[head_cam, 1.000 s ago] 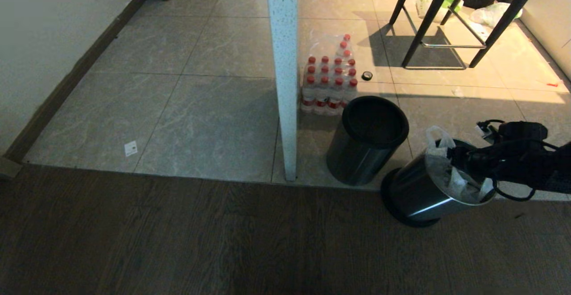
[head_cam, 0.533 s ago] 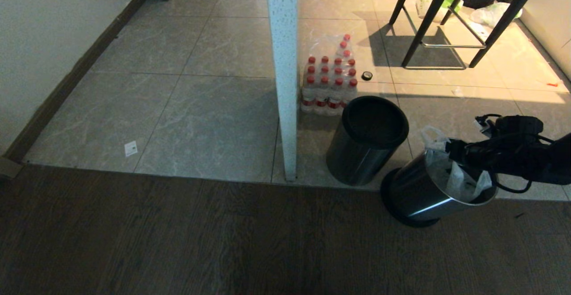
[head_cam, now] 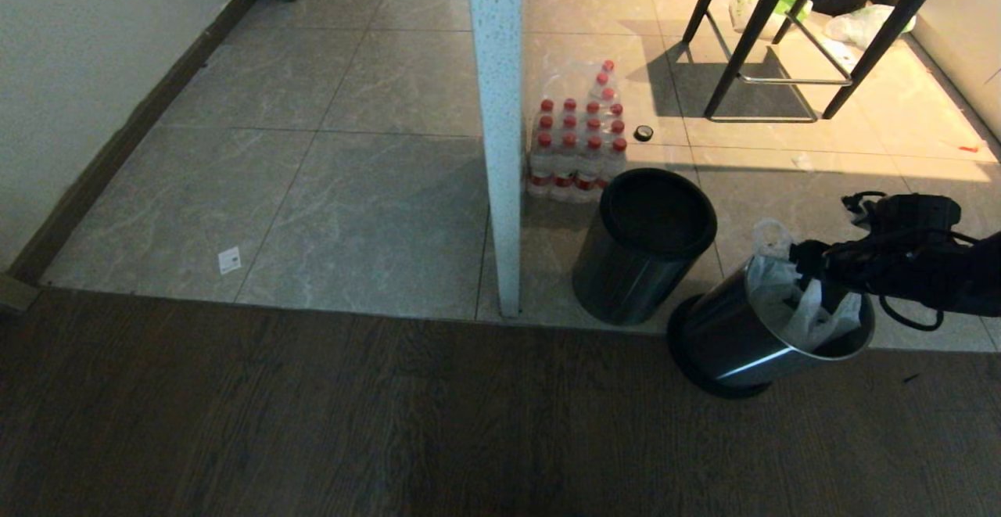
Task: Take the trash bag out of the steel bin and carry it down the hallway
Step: Pick up the trash bag
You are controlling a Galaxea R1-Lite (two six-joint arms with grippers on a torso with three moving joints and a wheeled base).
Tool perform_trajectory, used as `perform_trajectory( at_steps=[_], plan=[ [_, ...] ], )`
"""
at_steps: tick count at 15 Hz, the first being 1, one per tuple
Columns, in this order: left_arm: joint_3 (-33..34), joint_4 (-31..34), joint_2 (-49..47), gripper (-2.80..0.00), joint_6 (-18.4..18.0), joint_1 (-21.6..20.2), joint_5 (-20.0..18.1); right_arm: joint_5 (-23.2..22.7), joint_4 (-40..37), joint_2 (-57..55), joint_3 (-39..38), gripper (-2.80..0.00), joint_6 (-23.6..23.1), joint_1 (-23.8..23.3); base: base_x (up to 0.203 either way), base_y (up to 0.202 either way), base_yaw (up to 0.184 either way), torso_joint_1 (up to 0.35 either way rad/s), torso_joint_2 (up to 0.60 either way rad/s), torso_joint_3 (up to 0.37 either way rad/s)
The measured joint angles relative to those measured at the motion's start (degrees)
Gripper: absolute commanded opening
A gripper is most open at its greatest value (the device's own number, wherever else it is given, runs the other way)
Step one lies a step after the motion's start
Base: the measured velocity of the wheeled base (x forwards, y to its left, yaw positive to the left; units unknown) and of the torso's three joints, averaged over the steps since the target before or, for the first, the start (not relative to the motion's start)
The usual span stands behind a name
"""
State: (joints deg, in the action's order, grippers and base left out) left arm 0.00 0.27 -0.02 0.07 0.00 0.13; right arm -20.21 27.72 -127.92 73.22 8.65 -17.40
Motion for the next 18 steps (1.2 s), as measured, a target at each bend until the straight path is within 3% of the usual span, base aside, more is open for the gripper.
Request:
perform_trajectory(
  at_steps=[6,10,18],
  plan=[
    [0.0,0.0,0.0,-2.8,0.0,0.0,0.0,0.0,-2.3,0.5,-1.1,0.0,-5.1,-0.1,0.0,0.0,0.0,0.0,0.0,0.0],
    [0.0,0.0,0.0,-2.8,0.0,0.0,0.0,-0.4,-2.7,0.1,-0.7,0.0,-11.8,-0.1,0.0,0.0,0.0,0.0,0.0,0.0],
    [0.0,0.0,0.0,-2.8,0.0,0.0,0.0,-0.3,-0.3,-3.3,0.7,0.0,-13.6,2.2,0.0,0.0,0.0,0.0,0.0,0.0]
  ],
)
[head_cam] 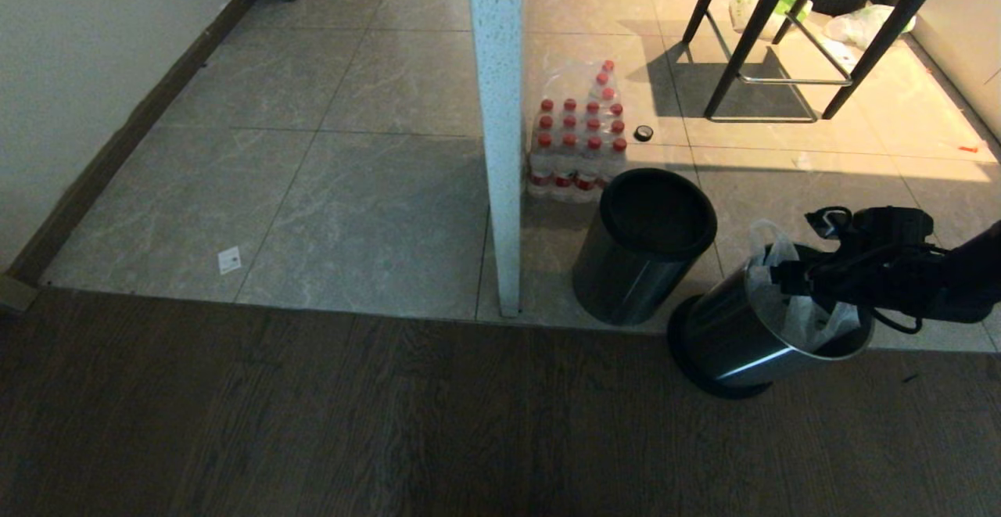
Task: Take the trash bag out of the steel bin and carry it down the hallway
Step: Pick up the trash bag
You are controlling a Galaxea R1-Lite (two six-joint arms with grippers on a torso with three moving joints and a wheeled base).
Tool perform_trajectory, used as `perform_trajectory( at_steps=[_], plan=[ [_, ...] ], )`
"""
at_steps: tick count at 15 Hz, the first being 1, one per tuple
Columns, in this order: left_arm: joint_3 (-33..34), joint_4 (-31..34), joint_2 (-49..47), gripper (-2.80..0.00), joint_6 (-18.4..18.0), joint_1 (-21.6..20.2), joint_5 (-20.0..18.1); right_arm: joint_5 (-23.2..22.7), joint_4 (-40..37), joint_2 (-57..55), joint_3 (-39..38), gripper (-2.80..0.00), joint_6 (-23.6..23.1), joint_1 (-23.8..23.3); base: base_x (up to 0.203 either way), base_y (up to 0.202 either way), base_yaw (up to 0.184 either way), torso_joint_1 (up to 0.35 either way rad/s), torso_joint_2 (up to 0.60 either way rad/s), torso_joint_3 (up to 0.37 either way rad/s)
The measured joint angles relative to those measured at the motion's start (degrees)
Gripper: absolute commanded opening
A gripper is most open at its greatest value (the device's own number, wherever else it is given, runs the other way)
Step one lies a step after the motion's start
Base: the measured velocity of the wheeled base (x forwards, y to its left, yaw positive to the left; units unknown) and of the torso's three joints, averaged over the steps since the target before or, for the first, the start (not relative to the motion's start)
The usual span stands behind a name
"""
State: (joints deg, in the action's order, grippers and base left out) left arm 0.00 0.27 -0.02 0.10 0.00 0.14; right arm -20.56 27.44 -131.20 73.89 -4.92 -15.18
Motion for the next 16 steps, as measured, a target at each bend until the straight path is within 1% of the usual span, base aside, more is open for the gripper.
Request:
perform_trajectory(
  at_steps=[3,7,10,14,16],
  plan=[
    [0.0,0.0,0.0,-2.8,0.0,0.0,0.0,0.1,3.2,-1.9,1.6,0.0,-1.1,0.8,0.0,0.0,0.0,0.0,0.0,0.0],
    [0.0,0.0,0.0,-2.8,0.0,0.0,0.0,0.2,3.8,-3.9,3.1,0.0,-6.9,0.9,0.0,0.0,0.0,0.0,0.0,0.0],
    [0.0,0.0,0.0,-2.8,0.0,0.0,0.0,0.2,4.1,-5.2,4.0,0.0,-7.3,0.8,0.0,0.0,0.0,0.0,0.0,0.0],
    [0.0,0.0,0.0,-2.8,0.0,0.0,0.0,0.4,10.9,-7.8,5.6,0.0,-7.5,0.8,0.0,0.0,0.0,0.0,0.0,0.0],
    [0.0,0.0,0.0,-2.8,0.0,0.0,0.0,0.1,11.9,-8.7,5.8,0.0,-7.7,0.8,0.0,0.0,0.0,0.0,0.0,0.0]
  ],
)
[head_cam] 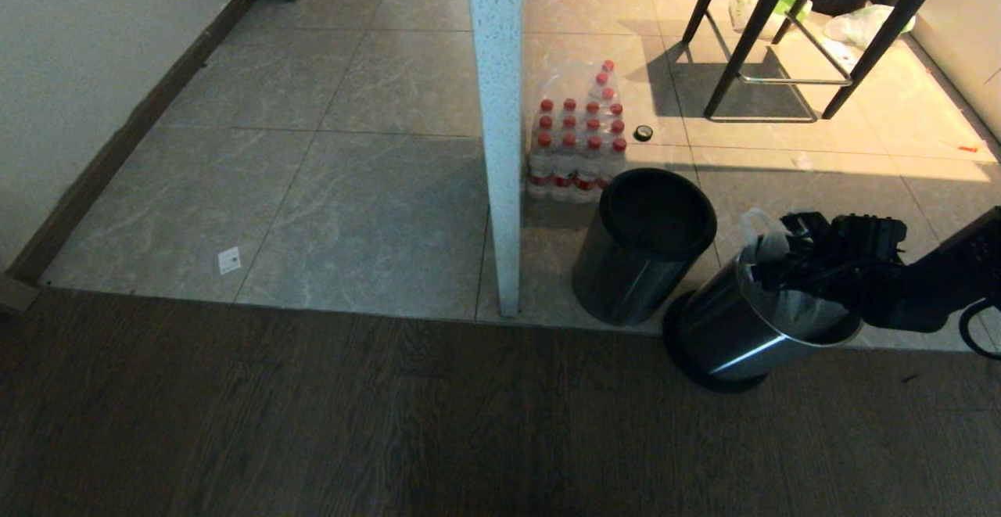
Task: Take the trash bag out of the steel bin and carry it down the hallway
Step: Pick up the trash bag
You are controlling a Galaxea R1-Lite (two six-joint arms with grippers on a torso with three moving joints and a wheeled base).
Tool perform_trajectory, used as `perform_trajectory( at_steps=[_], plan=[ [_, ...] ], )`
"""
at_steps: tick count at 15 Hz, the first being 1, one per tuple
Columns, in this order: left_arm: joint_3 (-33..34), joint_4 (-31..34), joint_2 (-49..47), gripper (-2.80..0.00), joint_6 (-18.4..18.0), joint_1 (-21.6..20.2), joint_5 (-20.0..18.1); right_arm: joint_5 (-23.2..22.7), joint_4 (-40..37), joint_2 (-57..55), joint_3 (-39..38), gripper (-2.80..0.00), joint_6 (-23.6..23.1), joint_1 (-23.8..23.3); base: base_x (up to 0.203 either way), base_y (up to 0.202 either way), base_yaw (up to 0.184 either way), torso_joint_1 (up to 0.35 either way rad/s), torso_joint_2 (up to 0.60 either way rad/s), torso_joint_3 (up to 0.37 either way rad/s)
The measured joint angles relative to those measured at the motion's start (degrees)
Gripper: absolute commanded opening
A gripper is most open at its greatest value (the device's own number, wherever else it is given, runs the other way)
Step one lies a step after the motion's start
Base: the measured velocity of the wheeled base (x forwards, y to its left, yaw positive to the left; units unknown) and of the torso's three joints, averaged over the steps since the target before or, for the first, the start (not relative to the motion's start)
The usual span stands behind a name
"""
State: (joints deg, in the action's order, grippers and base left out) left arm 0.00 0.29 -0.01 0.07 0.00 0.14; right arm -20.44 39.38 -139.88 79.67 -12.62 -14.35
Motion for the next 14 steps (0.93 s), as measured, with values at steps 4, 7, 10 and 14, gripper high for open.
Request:
perform_trajectory(
  at_steps=[4,7,10,14],
  plan=[
    [0.0,0.0,0.0,-2.8,0.0,0.0,0.0,0.2,0.0,-0.6,-0.1,-2.8,-0.1,0.0,0.0,0.0,0.0,0.0,0.0,0.0],
    [0.0,0.0,0.0,-2.8,0.0,0.0,0.0,0.3,0.6,-0.5,-0.4,-2.8,-0.2,0.0,0.0,0.0,0.0,0.0,0.0,0.0],
    [0.0,0.0,0.0,-2.8,0.0,0.0,0.0,0.4,1.2,0.5,-2.0,-2.8,0.3,-0.1,0.0,0.0,0.0,0.0,0.0,0.0],
    [0.0,0.0,0.0,-2.8,0.0,0.0,0.0,-0.3,-3.6,6.1,-6.8,-2.8,0.2,-1.2,0.0,0.0,0.0,0.0,0.0,0.0]
  ],
)
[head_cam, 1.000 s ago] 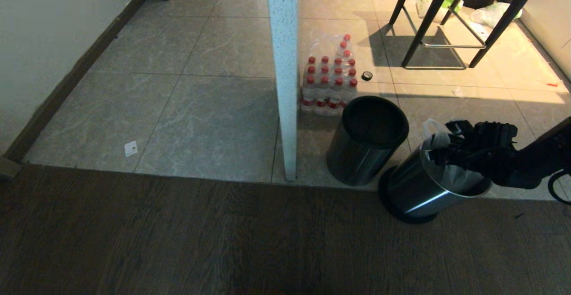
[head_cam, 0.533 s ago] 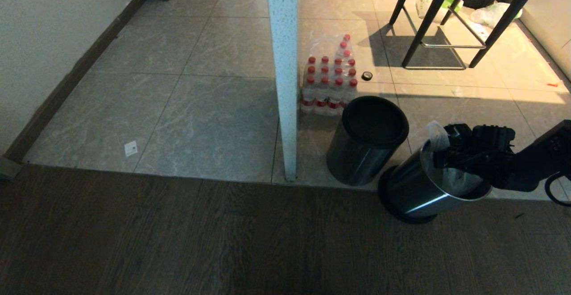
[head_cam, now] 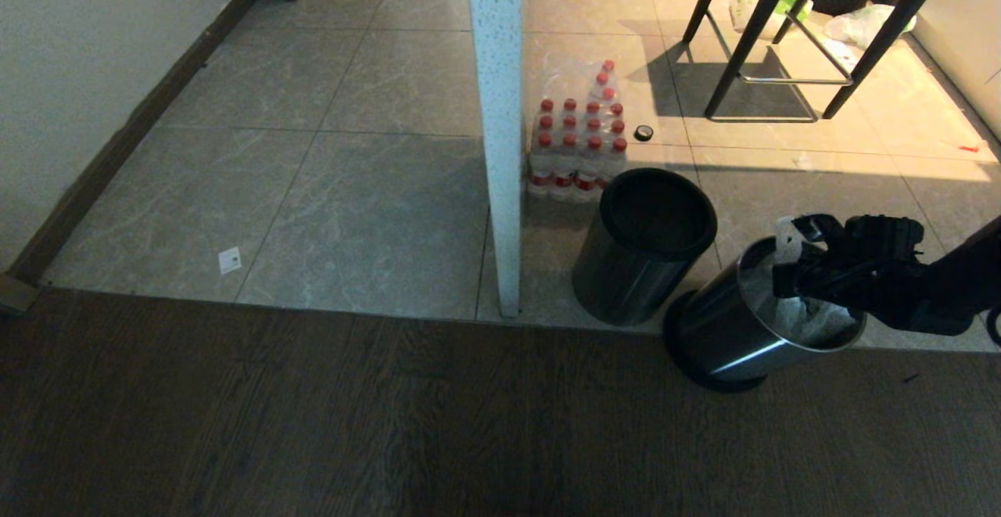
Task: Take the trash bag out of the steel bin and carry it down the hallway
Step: Pick up the trash bag
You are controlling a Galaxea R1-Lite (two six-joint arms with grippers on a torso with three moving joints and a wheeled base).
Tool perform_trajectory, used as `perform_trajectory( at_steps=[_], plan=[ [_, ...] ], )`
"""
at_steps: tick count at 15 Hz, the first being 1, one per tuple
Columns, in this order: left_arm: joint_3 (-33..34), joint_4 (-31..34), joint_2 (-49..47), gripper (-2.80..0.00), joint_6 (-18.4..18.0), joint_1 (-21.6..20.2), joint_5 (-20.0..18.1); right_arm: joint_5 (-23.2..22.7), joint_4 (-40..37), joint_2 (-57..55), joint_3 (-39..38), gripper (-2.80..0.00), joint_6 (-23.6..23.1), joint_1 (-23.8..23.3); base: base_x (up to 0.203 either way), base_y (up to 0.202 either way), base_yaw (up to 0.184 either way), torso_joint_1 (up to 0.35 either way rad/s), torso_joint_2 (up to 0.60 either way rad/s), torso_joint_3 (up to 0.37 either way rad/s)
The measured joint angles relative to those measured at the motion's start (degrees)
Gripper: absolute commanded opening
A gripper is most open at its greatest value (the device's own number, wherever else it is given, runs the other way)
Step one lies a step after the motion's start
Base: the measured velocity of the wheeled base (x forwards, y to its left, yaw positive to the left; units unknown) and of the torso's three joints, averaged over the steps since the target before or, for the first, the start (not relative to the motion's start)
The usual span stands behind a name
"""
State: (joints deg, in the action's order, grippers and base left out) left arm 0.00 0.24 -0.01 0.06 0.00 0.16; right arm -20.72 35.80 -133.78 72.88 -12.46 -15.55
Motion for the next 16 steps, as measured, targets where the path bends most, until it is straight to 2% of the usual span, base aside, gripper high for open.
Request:
perform_trajectory(
  at_steps=[5,9,16],
  plan=[
    [0.0,0.0,0.0,-2.8,0.0,0.0,0.0,-4.1,-15.0,13.8,-5.8,-2.8,-1.7,-3.7,0.0,0.0,0.0,0.0,0.0,0.0],
    [0.0,0.0,0.0,-2.8,0.0,0.0,0.0,-4.5,-21.0,25.0,-11.1,-2.8,-3.6,-5.5,0.0,0.0,0.0,0.0,0.0,0.0],
    [0.0,0.0,0.0,-2.8,0.0,0.0,0.0,-4.0,-36.0,45.2,-12.2,-2.8,-4.0,-6.1,0.0,0.0,0.0,0.0,0.0,0.0]
  ],
)
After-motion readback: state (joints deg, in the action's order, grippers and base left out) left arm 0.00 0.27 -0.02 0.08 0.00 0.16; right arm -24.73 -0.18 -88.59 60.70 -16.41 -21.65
